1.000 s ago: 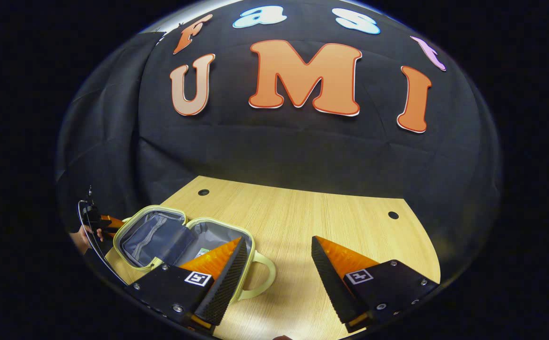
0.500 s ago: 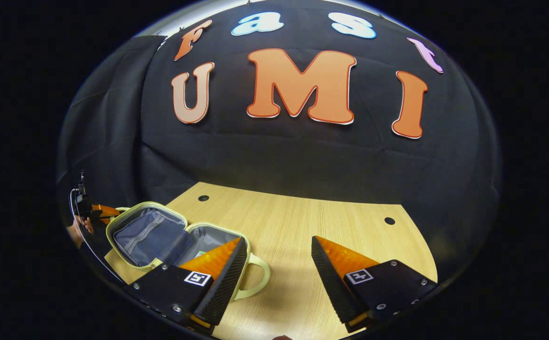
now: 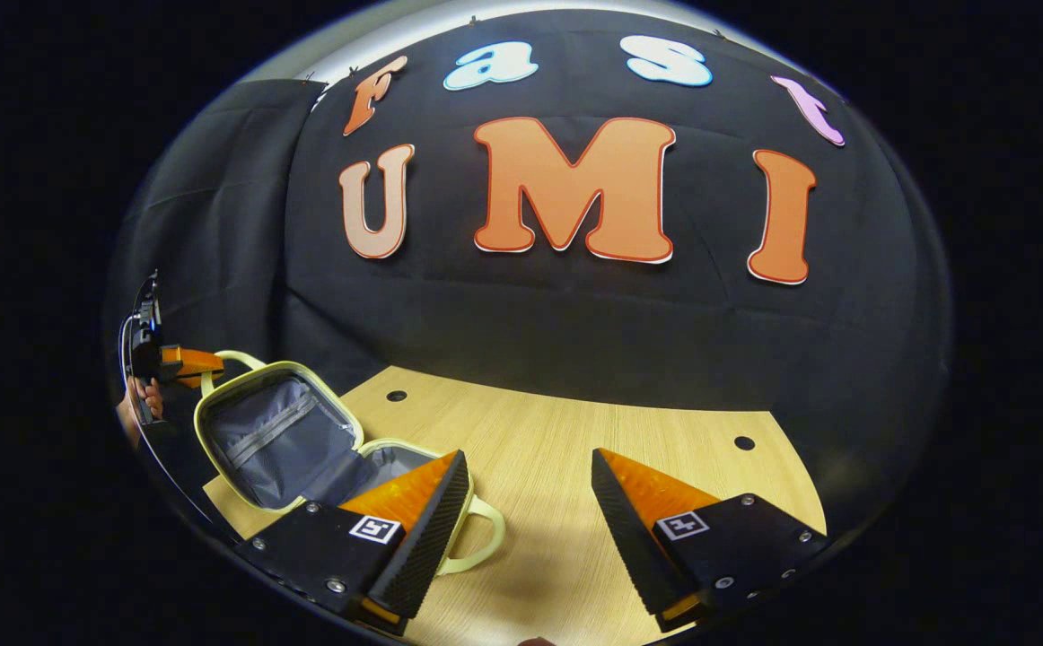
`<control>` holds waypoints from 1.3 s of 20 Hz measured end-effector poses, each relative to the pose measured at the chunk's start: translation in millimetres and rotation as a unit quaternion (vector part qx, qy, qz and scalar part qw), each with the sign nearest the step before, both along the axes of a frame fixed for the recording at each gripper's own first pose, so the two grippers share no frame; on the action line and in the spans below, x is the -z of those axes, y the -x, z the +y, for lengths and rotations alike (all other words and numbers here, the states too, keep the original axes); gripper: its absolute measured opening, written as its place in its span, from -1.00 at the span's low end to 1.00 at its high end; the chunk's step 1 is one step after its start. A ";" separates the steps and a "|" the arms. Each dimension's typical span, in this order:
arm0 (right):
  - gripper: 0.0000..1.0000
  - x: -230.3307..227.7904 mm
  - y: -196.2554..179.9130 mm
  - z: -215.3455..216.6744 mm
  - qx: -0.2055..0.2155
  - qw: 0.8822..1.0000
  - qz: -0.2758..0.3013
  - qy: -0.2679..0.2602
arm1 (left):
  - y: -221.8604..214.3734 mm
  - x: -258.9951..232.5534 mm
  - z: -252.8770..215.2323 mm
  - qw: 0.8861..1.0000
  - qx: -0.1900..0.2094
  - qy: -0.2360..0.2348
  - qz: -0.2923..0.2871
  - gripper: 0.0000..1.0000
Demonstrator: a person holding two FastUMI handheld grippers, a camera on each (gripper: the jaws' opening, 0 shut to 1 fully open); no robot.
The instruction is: First open the suitcase, pack the skin care products into it, and then close the suitcase.
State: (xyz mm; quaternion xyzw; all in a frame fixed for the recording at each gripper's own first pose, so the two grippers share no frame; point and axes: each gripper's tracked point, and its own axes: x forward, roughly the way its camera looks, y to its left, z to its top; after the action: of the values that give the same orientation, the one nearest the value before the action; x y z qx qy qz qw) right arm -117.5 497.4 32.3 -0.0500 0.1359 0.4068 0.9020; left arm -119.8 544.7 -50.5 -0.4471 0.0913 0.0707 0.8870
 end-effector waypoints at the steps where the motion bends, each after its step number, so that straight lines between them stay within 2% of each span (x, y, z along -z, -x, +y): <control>1: 0.77 -1.0 -2.8 -2.3 -0.001 1.000 -0.001 -0.006 | -5.1 -13.2 -16.4 1.000 0.014 -0.011 -0.005 -0.91; 6: 0.77 -2.6 -17.3 -25.9 0.004 1.000 -0.006 -0.023 | -40.4 -53.5 -102.2 0.995 0.081 -0.060 -0.018 -0.90; 13: 0.77 4.4 -34.3 -55.1 0.001 0.999 0.001 -0.035 | -57.7 -60.8 -198.2 0.989 0.123 -0.077 -0.018 -0.90; 22: 0.76 20.8 -55.7 -90.3 -0.022 0.999 0.015 -0.042 | -84.4 -18.1 -318.6 0.985 0.159 -0.067 0.014 -0.91; 26: 0.76 30.8 -62.1 -101.8 -0.035 0.998 0.025 -0.044 | -95.1 13.7 -363.0 0.979 0.165 -0.101 0.060 -0.90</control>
State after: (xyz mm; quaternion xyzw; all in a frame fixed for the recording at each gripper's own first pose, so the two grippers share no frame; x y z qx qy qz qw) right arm -55.3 395.7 1.5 -0.0046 0.1387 0.4451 0.8847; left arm -24.7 181.7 -64.2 -0.3293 0.2096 -0.0415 0.9197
